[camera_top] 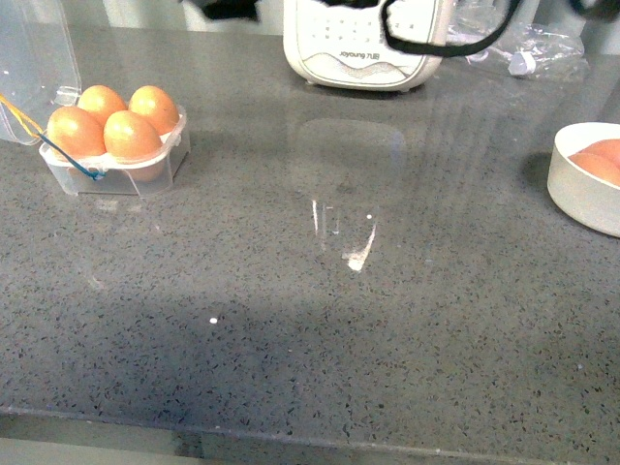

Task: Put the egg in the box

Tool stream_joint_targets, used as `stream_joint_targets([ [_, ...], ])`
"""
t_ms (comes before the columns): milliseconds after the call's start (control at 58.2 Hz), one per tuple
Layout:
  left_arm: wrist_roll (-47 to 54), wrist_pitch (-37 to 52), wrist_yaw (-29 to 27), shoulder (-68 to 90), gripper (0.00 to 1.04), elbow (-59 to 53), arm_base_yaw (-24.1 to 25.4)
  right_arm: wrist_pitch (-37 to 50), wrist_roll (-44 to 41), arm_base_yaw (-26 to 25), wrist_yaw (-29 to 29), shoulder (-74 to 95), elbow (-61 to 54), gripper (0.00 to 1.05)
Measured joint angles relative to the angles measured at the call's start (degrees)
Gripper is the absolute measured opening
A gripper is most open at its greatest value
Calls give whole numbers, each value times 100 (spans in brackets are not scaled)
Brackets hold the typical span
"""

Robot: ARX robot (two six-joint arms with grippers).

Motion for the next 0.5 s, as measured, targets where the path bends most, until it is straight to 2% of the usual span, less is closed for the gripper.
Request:
stream_joint_targets([
  [206, 0, 0, 0, 0, 98, 0, -2, 673, 546, -658, 505, -1226, -1410, 97],
  [361, 0, 0, 0, 0, 98, 0, -2, 1008, 538, -1180, 1021, -2358, -2771, 97],
  [498, 0, 0, 0, 0, 98, 0, 0, 970, 260, -1899, 1567, -3593, -3910, 97],
])
